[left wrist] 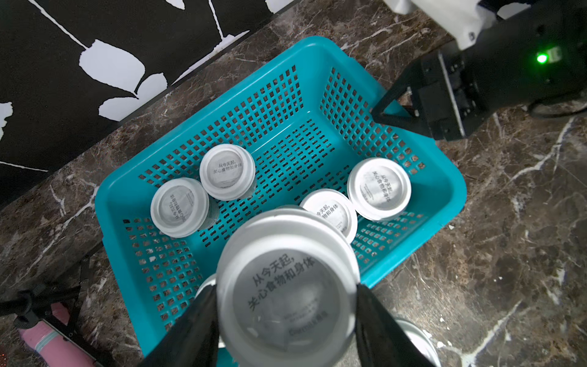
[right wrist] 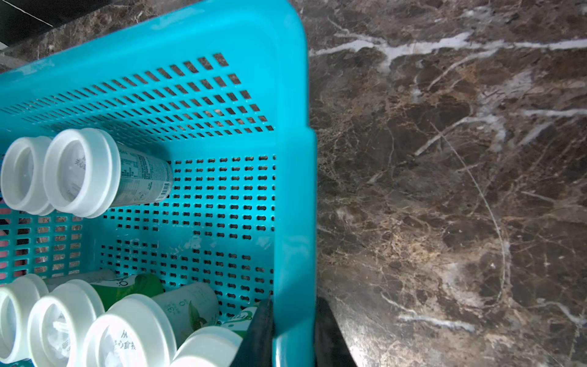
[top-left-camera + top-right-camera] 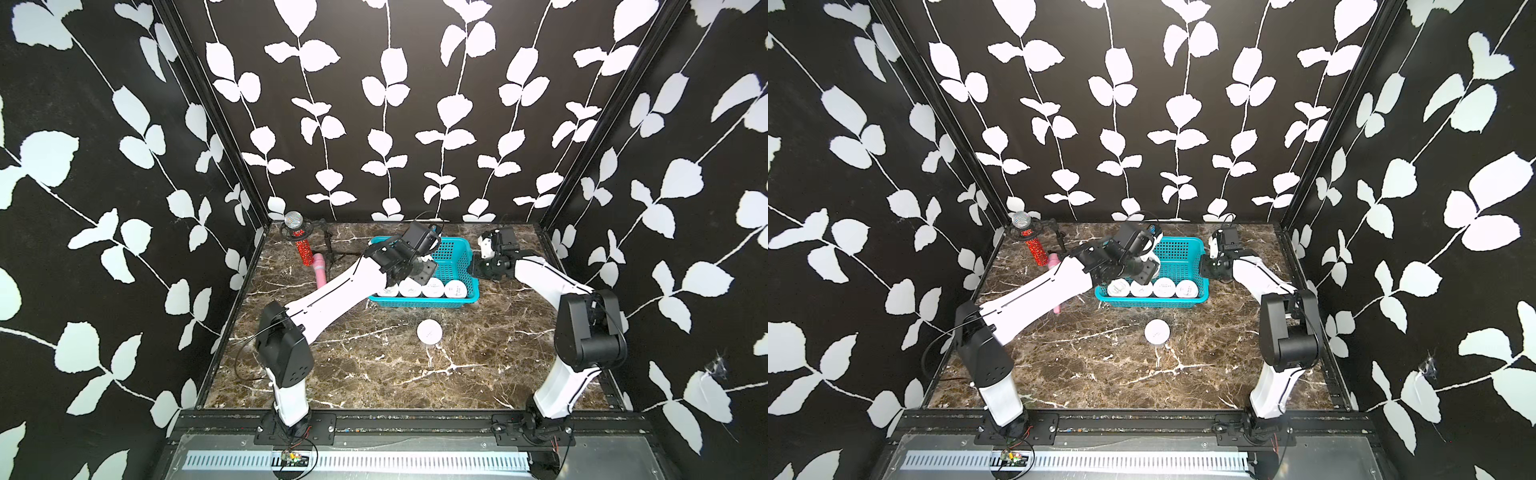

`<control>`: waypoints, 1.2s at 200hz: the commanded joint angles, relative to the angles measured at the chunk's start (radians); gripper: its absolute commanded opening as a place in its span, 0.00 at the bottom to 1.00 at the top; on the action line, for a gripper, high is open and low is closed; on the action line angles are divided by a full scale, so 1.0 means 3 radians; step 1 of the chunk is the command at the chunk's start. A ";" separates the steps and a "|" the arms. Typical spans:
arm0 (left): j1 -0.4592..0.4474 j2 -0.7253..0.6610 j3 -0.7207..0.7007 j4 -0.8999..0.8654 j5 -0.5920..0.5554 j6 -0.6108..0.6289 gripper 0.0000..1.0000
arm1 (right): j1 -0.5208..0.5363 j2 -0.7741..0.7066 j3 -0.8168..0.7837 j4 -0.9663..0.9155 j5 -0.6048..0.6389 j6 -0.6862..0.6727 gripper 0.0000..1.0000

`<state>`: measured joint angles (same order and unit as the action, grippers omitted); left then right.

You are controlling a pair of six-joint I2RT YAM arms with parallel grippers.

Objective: Put the yogurt in the basket
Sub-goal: Adjust the basket at the center of the board.

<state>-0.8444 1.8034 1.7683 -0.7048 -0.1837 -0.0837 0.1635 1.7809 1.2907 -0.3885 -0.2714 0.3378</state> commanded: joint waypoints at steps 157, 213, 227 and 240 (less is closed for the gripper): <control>0.0232 0.1362 0.1441 0.0139 0.0084 0.0087 0.61 | 0.0107 -0.0082 -0.0157 0.0019 -0.0113 0.0076 0.20; 0.0253 0.1570 0.1484 0.0234 0.0086 0.0064 0.61 | 0.0137 -0.0089 -0.0156 0.0017 -0.0116 0.0086 0.20; 0.0253 0.1596 0.1492 0.0221 0.0072 0.0062 0.61 | 0.0139 -0.0097 -0.0156 0.0007 -0.0105 0.0082 0.20; 0.0253 0.1610 0.1484 0.0205 0.0051 0.0063 0.61 | 0.0137 -0.0102 -0.0161 0.0006 -0.0103 0.0076 0.20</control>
<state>-0.7750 2.2890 2.1857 -0.6521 -0.1566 -0.0597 0.1913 1.7649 1.2629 -0.3645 -0.2890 0.3706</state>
